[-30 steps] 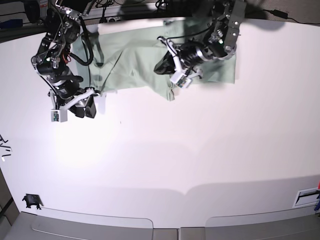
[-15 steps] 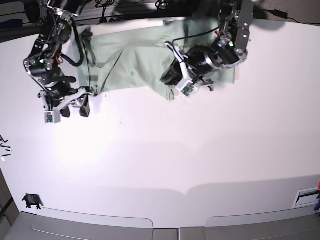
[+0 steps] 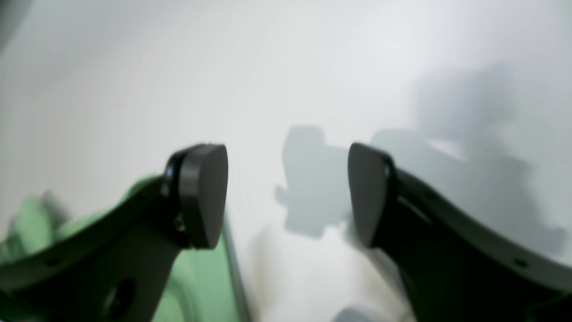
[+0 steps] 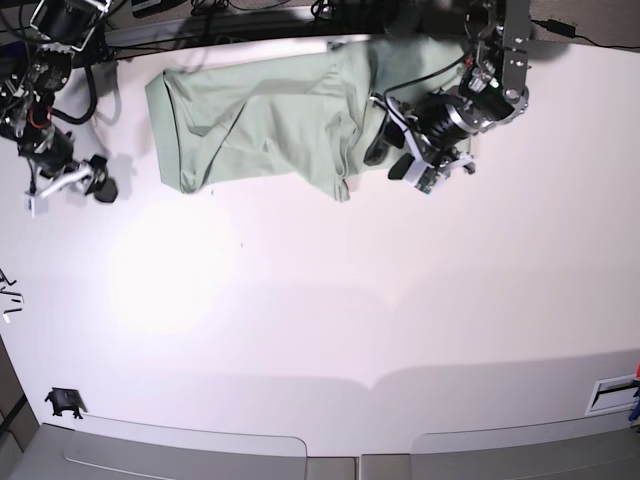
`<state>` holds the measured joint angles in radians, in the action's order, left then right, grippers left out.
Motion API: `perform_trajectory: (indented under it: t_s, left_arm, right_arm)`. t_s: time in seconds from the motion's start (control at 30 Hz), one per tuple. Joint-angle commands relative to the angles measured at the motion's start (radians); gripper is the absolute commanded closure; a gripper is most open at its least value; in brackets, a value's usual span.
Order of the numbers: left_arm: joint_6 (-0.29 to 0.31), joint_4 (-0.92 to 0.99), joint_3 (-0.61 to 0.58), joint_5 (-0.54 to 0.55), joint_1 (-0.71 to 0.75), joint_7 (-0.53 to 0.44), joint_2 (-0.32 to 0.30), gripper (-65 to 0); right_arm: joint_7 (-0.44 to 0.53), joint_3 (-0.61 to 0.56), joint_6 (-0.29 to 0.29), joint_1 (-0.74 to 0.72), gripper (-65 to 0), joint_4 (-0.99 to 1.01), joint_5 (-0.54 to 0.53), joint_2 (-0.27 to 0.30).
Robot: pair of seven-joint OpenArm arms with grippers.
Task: Fold the T-shirt properly
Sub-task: 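Grasp the bundle edge with the right gripper beside the left gripper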
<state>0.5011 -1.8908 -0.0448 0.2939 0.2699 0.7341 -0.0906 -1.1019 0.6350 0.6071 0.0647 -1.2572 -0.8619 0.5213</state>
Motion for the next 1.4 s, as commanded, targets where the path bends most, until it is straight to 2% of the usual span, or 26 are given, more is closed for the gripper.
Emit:
perform_trajectory:
  t_s: [0.0,0.07,0.2,0.27,0.37,0.43,0.87,1.1,1.2,1.27,1.3,1.37]
  left_arm:
    - [0.006,-0.020,-0.001,0.021,-0.006,-0.031,0.005,-23.7]
    - [0.007,-0.020,-0.001,0.021,-0.007,-0.032,0.004,-23.7]
    - [0.007,-0.020,-0.001,0.021,-0.006,-0.031,0.004,-23.7]
    - [0.006,-0.020,-0.001,0.021,-0.006,-0.032,0.004,-23.7]
    - [0.006,-0.020,-0.001,0.021,-0.006,-0.031,0.004,-23.7]
    - [0.006,-0.020,-0.001,0.021,-0.006,-0.031,0.004,-23.7]
    - [0.006,-0.020,-0.001,0.020,-0.006,-0.024,0.004,-23.7]
    - [0.006,-0.020,-0.001,0.020,-0.006,-0.016,0.004,-23.7]
    - [0.006,-0.021,0.000,0.020,-0.006,-0.010,0.004,-23.7]
    - [0.006,-0.032,0.000,0.020,-0.006,0.007,0.003,-23.7]
    - [0.006,-0.044,0.000,0.020,-0.005,0.016,0.001,-23.7]
    - [0.006,-0.084,0.000,0.020,0.002,0.027,-0.019,-23.6]
  right_arm:
    - [-0.021,0.004,0.027,-0.018,-39.6,0.019,-0.050,0.024]
    - [-0.077,0.003,0.048,-0.017,-39.6,0.082,-0.115,0.021]
    - [-0.128,0.003,0.071,-0.014,-39.6,0.143,-0.142,-0.001]
    - [-0.158,-0.005,0.076,-0.012,-39.6,0.143,-0.192,-0.014]
    - [-0.227,-0.043,0.077,-0.013,-39.6,0.143,-0.289,-0.014]
    - [-0.255,-0.082,0.077,-0.014,-39.6,0.143,-0.301,-0.014]
    - [-0.277,-0.417,0.077,-0.014,-39.6,0.143,-0.315,-0.014]
    - [-0.294,-0.452,0.077,-0.014,-39.6,0.143,-0.460,-0.014]
    - [-0.294,-0.452,0.082,-0.014,-39.5,0.143,-0.490,-0.014]
    - [-0.294,-0.452,0.091,-0.014,-36.2,0.143,-0.498,-0.014]
    - [-0.294,-0.452,0.091,-0.014,-32.2,0.143,-0.505,-0.014]
    - [-0.294,-0.451,0.091,-0.015,-19.7,0.143,-0.507,-0.014]
